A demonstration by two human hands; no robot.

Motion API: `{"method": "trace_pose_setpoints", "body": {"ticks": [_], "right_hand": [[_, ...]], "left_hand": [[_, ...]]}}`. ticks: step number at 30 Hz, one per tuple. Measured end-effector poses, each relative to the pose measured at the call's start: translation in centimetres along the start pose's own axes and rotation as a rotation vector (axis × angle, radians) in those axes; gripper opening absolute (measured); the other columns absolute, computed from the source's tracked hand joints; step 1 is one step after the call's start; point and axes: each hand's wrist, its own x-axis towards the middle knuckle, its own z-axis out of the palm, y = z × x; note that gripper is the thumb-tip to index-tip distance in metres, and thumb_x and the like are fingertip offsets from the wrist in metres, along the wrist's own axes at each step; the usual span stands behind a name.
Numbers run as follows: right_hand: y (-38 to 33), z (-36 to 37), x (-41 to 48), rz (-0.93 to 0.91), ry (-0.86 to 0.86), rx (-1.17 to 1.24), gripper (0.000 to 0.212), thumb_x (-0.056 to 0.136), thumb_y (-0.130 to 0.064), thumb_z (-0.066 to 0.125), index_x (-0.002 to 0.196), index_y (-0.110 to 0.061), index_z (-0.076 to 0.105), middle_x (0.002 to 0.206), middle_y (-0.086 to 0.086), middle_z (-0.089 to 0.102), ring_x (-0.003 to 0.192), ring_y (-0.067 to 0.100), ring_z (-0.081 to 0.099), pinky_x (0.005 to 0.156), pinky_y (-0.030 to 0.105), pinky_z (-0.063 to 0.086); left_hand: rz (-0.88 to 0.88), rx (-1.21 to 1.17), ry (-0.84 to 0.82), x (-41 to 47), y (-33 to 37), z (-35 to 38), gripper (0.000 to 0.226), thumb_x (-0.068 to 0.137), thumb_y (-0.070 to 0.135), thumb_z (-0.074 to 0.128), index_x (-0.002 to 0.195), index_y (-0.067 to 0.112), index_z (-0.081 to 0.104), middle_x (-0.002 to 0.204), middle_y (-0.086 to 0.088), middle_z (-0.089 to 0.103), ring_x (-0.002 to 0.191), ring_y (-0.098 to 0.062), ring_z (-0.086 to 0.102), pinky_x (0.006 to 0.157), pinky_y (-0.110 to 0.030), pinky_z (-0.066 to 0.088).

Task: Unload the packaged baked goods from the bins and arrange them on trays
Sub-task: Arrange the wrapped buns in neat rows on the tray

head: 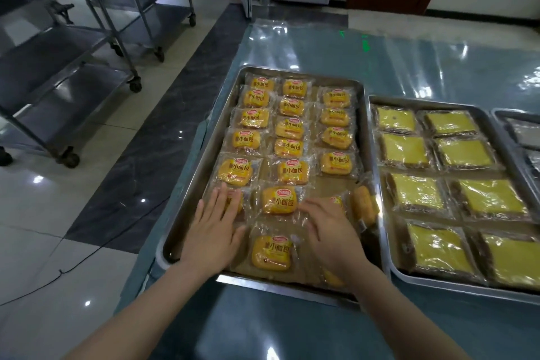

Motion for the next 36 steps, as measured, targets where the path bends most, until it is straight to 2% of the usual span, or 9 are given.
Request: {"method": "trace_pose_setpoints", "body": {"ticks": [2, 6, 10, 16, 22, 24, 27, 32, 36], "right_hand": [[1.3, -0.8, 0.7, 0.058, 0.023, -0.110, 0.051, 0.091, -0.010, 0.051, 0.138, -0.025, 0.046, 0.148, 0.002, 0.039, 0.139, 0.021, 0.027, 0.114, 0.037, 0.024], [3.0, -0.6, 1.0, 0.196, -0.151, -0.303, 0.053, 0.102, -0.027, 0.031, 0.152, -0.021, 0.014, 0.160, 0.012, 0.007, 0.147, 0.027, 0.000, 0.117, 0.038, 0.007], [2.5, -0.2, 1.3, 0.306, -0.170, -0.438, 0.057, 0.102, -0.026, 0.023, 0.151, -0.006, 0.000, 0.156, 0.026, -0.007, 0.144, 0.039, -0.008, 0.117, 0.043, 0.007], [2.0, -0.7, 3.2, 0.316, -0.183, -0.590, 0.061, 0.100, -0.027, 0.027, 0.148, 0.002, 0.003, 0.157, 0.021, -0.003, 0.140, 0.037, 0.011, 0.109, 0.046, 0.024], [2.9, -1.5, 5.6, 0.263, -0.118, -0.568, 0.056, 0.100, -0.021, 0.026, 0.148, 0.000, 0.009, 0.153, 0.018, 0.017, 0.133, 0.032, 0.026, 0.103, 0.040, 0.032], [3.1, -1.2, 5.8, 0.254, -0.133, -0.528, 0.057, 0.100, -0.024, 0.025, 0.150, -0.003, 0.005, 0.157, 0.016, 0.007, 0.142, 0.033, 0.010, 0.111, 0.043, 0.022], [3.1, -0.9, 6.6, 0.244, -0.063, -0.480, 0.062, 0.098, -0.028, 0.018, 0.150, -0.010, -0.009, 0.158, 0.009, -0.018, 0.142, 0.029, -0.023, 0.114, 0.045, -0.008], [3.2, -0.5, 10.1, 0.298, 0.023, -0.318, 0.063, 0.099, -0.031, 0.021, 0.151, -0.012, -0.010, 0.157, 0.009, -0.021, 0.142, 0.028, -0.023, 0.113, 0.042, -0.013], [4.4, 0.8, 10.7, 0.389, -0.012, -0.301, 0.064, 0.100, -0.037, 0.023, 0.151, -0.017, -0.010, 0.157, 0.008, -0.022, 0.143, 0.029, -0.022, 0.114, 0.049, -0.010]], "left_hand": [[0.033, -0.036, 0.002, 1.3, 1.3, -0.4, 0.070, 0.089, 0.058, 0.015, 0.141, 0.036, -0.024, 0.152, 0.002, -0.028, 0.132, -0.009, -0.038, 0.107, -0.031, -0.020], [0.098, -0.066, -0.001, 5.0, 5.0, -0.7, 0.073, 0.088, 0.060, 0.023, 0.141, 0.038, -0.022, 0.151, 0.003, -0.029, 0.136, -0.014, -0.031, 0.109, -0.034, -0.017], [0.152, -0.061, -0.061, 8.9, 8.1, -0.6, 0.076, 0.092, 0.059, 0.031, 0.142, 0.036, -0.021, 0.149, 0.000, -0.032, 0.137, -0.019, -0.028, 0.109, -0.038, -0.015], [0.213, 0.020, -0.216, 13.5, 8.9, -0.3, 0.070, 0.094, 0.059, 0.025, 0.145, 0.036, -0.016, 0.153, 0.003, -0.026, 0.140, -0.023, -0.023, 0.114, -0.050, -0.008], [0.272, 0.020, -0.149, 11.8, 6.6, 1.0, 0.065, 0.092, 0.062, 0.021, 0.148, 0.038, -0.004, 0.154, 0.007, -0.020, 0.138, -0.015, -0.023, 0.108, -0.040, -0.016], [0.283, 0.031, -0.150, 11.2, 6.3, 1.1, 0.065, 0.092, 0.062, 0.019, 0.147, 0.038, -0.007, 0.153, 0.008, -0.022, 0.138, -0.015, -0.025, 0.109, -0.039, -0.017], [0.292, 0.034, -0.144, 11.3, 6.3, 0.9, 0.065, 0.094, 0.060, 0.018, 0.147, 0.037, -0.011, 0.151, 0.006, -0.025, 0.140, -0.018, -0.023, 0.111, -0.038, -0.016], [0.266, 0.010, -0.093, 11.7, 6.9, 0.8, 0.066, 0.094, 0.059, 0.015, 0.145, 0.033, -0.017, 0.150, 0.004, -0.026, 0.139, -0.016, -0.024, 0.110, -0.034, -0.018], [0.222, -0.027, -0.054, 13.1, 6.8, 0.5, 0.061, 0.097, 0.044, 0.019, 0.141, 0.033, -0.022, 0.152, 0.004, -0.027, 0.136, -0.012, -0.030, 0.110, -0.034, -0.018]]}}
